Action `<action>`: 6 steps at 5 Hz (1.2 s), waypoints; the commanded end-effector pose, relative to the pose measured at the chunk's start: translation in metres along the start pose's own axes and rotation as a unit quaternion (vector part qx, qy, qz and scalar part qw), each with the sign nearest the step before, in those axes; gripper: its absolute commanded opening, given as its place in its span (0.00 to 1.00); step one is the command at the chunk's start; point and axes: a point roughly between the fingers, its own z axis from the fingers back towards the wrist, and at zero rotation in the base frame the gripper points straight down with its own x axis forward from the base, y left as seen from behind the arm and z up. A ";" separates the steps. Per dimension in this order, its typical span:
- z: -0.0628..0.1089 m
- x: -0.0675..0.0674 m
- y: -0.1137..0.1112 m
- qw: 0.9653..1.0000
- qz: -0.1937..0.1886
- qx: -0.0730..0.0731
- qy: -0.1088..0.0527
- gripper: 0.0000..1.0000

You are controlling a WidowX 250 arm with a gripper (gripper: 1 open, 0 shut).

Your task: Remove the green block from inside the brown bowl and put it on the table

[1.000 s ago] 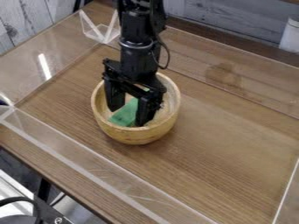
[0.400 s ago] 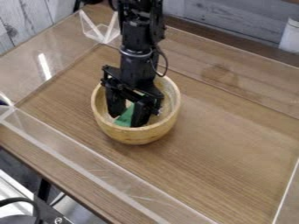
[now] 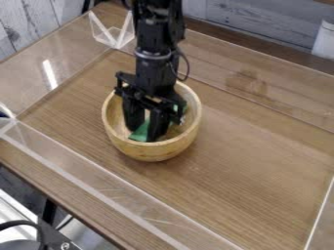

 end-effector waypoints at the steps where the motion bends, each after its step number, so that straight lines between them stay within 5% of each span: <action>1: 0.045 0.009 0.004 0.998 0.006 0.001 -0.064 0.00; 2: 0.072 0.016 0.000 0.996 0.009 -0.007 -0.091 0.00; 6: 0.032 0.020 0.005 0.998 0.004 -0.003 -0.064 0.00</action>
